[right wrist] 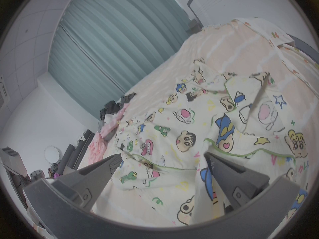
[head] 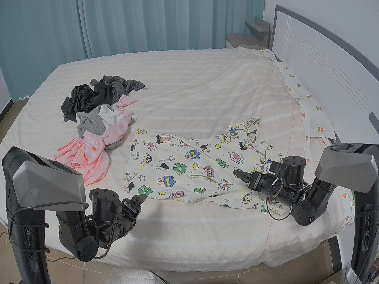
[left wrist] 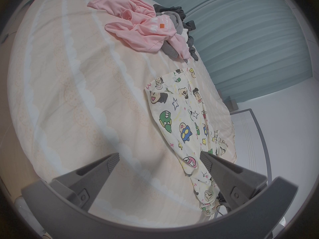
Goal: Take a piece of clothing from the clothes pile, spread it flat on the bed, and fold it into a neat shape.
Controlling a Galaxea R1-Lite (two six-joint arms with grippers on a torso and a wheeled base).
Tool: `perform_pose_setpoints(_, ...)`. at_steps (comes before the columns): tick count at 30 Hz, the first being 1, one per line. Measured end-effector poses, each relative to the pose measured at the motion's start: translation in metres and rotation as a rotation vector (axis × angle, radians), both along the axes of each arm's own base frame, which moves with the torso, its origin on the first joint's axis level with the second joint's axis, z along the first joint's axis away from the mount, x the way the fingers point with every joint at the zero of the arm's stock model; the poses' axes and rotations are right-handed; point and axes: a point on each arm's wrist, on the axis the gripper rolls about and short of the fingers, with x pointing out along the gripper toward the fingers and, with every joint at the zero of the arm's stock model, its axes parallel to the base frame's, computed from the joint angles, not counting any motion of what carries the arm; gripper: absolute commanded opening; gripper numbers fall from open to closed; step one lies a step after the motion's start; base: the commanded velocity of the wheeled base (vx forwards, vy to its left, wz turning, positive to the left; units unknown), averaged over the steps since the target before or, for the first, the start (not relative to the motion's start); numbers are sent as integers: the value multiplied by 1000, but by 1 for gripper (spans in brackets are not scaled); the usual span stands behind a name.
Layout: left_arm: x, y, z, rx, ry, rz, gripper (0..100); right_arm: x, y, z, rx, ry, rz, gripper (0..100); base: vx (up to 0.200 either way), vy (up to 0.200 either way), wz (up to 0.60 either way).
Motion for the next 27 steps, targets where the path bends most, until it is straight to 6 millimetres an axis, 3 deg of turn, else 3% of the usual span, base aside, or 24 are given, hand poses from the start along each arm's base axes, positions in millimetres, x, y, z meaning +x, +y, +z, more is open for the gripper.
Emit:
perform_pose_setpoints(8,0,0,0,11,-4,-7,100,-20,-29,3,-9,50,-106,100,0,0,0)
perform_pose_setpoints(15,-1,0,1,35,-12,-22,100,-38,-58,24,197,22,-221,100,0,0,0)
perform_pose_setpoints(27,-2,-3,6,67,-44,25,100,-52,-89,19,277,86,-310,100,0,0,0)
